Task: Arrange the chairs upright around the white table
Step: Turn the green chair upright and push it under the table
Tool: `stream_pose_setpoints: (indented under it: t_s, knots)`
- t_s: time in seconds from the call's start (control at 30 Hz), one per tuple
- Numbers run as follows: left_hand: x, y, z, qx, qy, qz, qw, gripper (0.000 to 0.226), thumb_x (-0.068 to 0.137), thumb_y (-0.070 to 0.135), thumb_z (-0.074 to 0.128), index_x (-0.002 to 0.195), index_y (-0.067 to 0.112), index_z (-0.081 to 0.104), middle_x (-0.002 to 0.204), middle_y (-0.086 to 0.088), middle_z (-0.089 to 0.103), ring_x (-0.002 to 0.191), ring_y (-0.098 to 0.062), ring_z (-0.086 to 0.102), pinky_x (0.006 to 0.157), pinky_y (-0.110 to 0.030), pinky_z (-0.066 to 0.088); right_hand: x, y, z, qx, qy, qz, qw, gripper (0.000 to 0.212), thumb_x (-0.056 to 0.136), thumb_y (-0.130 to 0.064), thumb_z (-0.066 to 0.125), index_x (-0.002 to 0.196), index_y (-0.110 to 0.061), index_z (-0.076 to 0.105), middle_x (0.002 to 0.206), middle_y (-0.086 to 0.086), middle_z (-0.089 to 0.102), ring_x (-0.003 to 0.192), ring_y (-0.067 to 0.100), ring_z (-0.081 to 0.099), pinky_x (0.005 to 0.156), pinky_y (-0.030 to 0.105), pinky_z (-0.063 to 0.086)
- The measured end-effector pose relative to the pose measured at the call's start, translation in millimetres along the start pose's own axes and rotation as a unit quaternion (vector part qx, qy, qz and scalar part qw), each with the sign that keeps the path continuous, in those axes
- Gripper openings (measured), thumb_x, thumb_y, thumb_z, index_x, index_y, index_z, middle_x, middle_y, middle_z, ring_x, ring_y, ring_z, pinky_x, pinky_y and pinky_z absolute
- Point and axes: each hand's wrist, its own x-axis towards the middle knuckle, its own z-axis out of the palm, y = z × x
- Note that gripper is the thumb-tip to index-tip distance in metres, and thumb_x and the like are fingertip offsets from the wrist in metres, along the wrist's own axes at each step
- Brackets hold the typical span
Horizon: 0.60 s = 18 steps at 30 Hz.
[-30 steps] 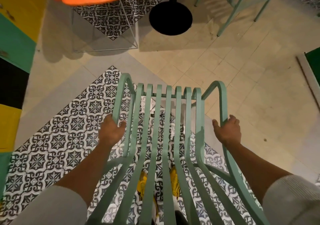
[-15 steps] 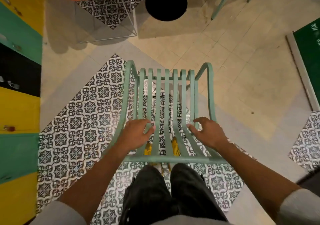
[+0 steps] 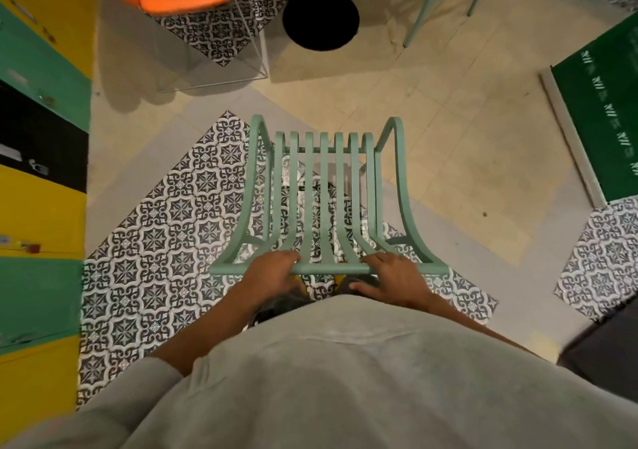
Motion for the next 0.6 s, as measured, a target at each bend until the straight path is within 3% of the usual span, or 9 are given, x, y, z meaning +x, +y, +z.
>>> stream_pose_setpoints:
  t_s: [0.17,0.3,0.5,0.6]
  knots:
    - [1.0,5.5,10.6,0.042,0.053,-0.022,0.997,0.034,0.094,0.038,0.07,0.125,0.026,0.068,0.118,-0.002,0.075,0.11,-0.028,0.07,0.089,-0.039,0.054,3.2,-3.5,3.8,-0.019,0.031,0.017,0.999,0.072,0.098,-0.085,0.046,0.13,-0.024,0.069,0.119,0.005,0.078,0.108,0.03,0.074,0.094,0.04,0.056]
    - [4.4,5.5,15.5,0.061,0.071,-0.032,0.995,0.033,0.092,0.03,0.07,0.125,0.028,0.07,0.111,-0.001,0.077,0.104,-0.027,0.072,0.088,-0.039,0.055,9.6,-4.3,3.7,-0.04,0.015,0.033,0.999,0.059,0.102,-0.077,0.051,0.123,-0.025,0.069,0.112,0.001,0.077,0.1,0.026,0.075,0.086,0.035,0.055]
    - [13.9,4.8,16.1,0.093,0.067,-0.034,0.993,0.032,0.093,0.024,0.068,0.124,0.028,0.071,0.106,-0.002,0.077,0.1,-0.027,0.073,0.087,-0.041,0.057,21.3,-1.7,3.3,-0.054,-0.027,0.067,0.996,0.044,0.106,-0.057,0.063,0.13,-0.02,0.07,0.111,0.003,0.077,0.097,0.024,0.075,0.072,0.031,0.046]
    - [18.7,2.6,13.6,0.095,0.06,-0.025,0.993,0.031,0.093,0.024,0.069,0.124,0.027,0.071,0.106,-0.003,0.078,0.1,-0.028,0.073,0.087,-0.04,0.056,28.6,-0.1,-1.3,-0.067,-0.039,0.077,0.994,0.04,0.108,-0.053,0.061,0.13,-0.021,0.071,0.111,0.004,0.077,0.095,0.024,0.075,0.076,0.033,0.055]
